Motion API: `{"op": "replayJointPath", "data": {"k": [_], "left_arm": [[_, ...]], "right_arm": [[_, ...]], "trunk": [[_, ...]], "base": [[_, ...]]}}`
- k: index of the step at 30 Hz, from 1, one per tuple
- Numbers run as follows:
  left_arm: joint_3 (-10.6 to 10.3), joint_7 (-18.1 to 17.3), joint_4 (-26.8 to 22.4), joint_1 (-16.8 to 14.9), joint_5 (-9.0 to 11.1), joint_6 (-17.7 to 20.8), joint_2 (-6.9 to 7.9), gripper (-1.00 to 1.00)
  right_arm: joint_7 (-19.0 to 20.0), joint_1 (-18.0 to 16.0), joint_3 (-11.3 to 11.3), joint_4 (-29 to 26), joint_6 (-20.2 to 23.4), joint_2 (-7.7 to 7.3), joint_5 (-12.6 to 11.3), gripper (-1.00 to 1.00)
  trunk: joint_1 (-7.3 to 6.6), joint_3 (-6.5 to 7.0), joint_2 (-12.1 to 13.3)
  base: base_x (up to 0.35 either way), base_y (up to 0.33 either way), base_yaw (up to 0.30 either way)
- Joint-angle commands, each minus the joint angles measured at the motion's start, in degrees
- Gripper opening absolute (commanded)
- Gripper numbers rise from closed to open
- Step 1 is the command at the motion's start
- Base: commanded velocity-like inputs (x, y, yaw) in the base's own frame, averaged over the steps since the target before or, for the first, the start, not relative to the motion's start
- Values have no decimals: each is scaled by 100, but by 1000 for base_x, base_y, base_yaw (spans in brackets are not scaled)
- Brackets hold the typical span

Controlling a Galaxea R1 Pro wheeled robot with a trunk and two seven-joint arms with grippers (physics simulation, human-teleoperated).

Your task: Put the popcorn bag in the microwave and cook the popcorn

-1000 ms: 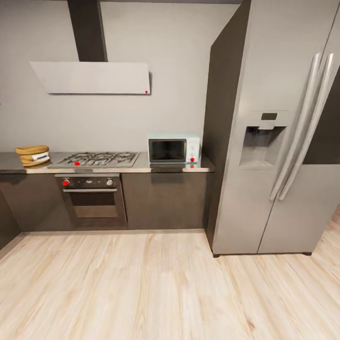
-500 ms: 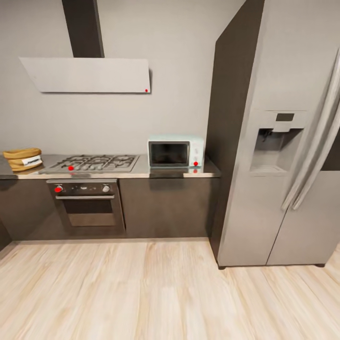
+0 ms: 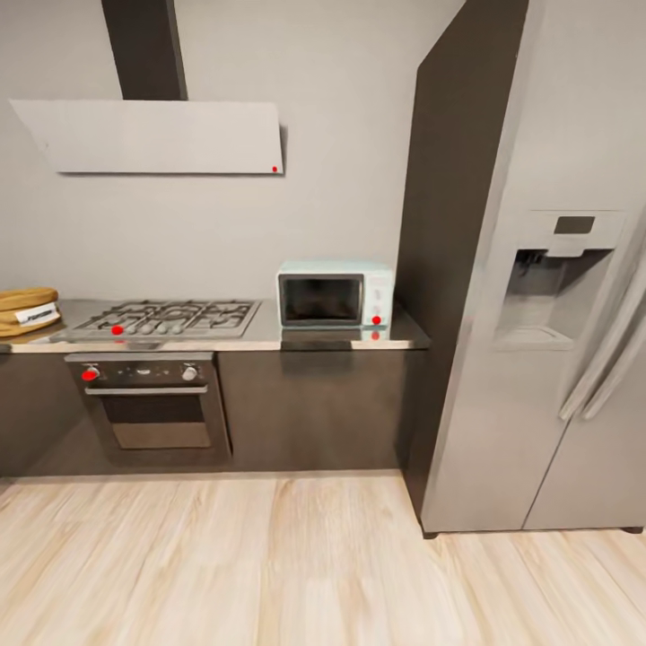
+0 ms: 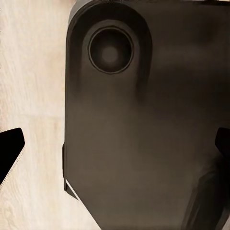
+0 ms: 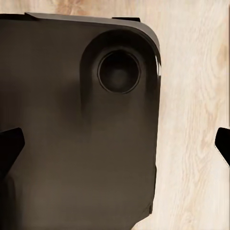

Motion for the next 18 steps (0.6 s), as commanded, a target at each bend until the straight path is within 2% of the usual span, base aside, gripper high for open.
{"op": "replayJointPath", "data": {"k": [1,18], "left_arm": [[10,6,-7,1,44,11,-1,100],[10,6,-7,2,44,3,-1,100]], "right_arm": [[2,-1,6,3,-22,-2,-2,100],[2,-1,6,3,2,4,-2,100]], "trunk": [[3,-4,-2],[3,-4,-2]], "base": [[329,0,0],[329,0,0]]}}
